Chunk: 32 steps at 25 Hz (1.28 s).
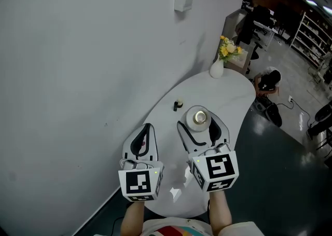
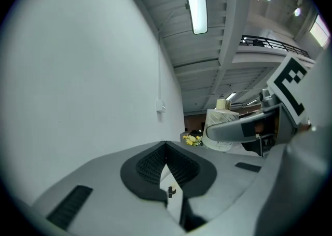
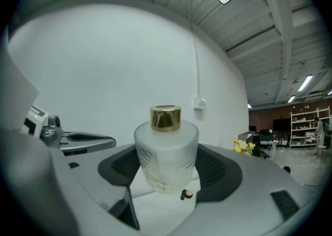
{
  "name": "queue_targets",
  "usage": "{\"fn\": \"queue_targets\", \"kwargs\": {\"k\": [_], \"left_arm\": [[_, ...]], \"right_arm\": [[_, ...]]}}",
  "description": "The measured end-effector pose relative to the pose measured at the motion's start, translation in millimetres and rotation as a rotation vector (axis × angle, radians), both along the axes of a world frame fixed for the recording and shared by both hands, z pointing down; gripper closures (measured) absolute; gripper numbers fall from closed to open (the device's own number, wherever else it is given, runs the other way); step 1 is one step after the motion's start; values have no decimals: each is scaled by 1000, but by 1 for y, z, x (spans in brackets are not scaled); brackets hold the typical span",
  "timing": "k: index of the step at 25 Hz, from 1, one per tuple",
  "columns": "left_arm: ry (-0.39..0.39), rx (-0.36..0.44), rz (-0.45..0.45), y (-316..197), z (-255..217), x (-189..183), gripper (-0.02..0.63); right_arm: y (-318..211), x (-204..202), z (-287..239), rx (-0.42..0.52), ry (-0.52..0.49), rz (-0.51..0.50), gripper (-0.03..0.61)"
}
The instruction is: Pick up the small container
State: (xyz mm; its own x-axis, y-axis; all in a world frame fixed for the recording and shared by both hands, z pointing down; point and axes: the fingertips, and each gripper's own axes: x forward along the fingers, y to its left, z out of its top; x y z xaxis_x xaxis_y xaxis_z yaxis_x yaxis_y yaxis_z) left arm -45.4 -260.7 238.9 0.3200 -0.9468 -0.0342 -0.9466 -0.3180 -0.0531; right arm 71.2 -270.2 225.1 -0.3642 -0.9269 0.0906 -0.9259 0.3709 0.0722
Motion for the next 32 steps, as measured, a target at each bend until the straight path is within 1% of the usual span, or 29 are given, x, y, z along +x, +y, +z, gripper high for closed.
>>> {"fn": "queue_targets", "kwargs": {"k": [7,11,15,18,23,29,32], "left_arm": [[-21,40,34,28,-15,7,597],[-26,56,65,33,-16,19,597],[-19,89,100,41,-20,34,597],[-23,89,123,48,-18,44,597],[-22,70,157,54,-11,58,597],[-30,57,174,58,-5,64,597],[-19,58,173,57,-7,63,597]], "right_arm": [[54,14,-1,27,-65,47,241],[71,26,4,34,-89,84,241],[80,33,9,31,-90,92,241],[85,34,15,32,-77,87,241],[95,37,26,9,-62,89,241],[101,40,29,0,-67,91,241],[99,42,28,-5,-77,96,241]]}}
